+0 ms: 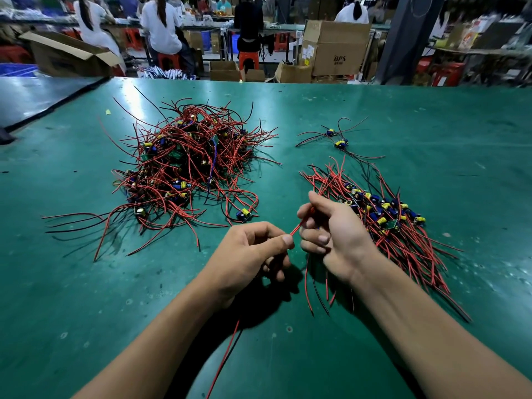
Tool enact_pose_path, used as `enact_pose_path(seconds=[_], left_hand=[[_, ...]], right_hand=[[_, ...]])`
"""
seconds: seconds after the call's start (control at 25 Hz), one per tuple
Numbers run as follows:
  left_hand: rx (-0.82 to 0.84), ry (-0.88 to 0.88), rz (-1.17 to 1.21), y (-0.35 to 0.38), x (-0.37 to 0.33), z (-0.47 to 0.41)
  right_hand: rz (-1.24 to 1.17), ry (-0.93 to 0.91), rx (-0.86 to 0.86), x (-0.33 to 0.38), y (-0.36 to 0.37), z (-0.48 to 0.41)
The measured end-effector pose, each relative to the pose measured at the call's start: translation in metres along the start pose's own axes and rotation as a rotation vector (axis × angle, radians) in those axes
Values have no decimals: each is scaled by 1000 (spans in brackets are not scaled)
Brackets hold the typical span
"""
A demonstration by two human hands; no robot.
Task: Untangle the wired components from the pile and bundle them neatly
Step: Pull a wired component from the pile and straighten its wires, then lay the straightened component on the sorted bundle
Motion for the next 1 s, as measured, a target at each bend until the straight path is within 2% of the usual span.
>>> enact_pose_path(seconds=[0.08, 0.16, 0.4, 0.64, 0.72, 0.84, 1.0], left_hand=[[8, -24, 6, 0, 0, 0], [-26, -56, 65, 2, 1, -1], [-151, -240, 464, -7, -1, -9], [-172, -195, 599, -16, -4, -14], [-189, -165, 618, -19, -4, -16], [-221, -122, 678, -22, -3, -19], [-242, -87, 720, -24, -3, -20]], right_hand=[[-68, 85, 70, 2, 0, 1], [3, 53, 78, 3, 1, 2], [109, -91, -64, 4, -4, -4], [137, -224, -99, 2, -3, -2], [313, -334, -91, 1, -2, 0], [816, -587, -95, -3, 3, 8], [1222, -769, 77, -21, 20, 18]])
Point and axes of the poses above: each hand's wrist, its own z-axis away from the middle knuckle, its own y-axis out of the palm, x = y × z, the point moved 3 cm from there along -z, towards the middle knuckle, and after that the axes turned 6 degrees about z, right-handed, at the moved point
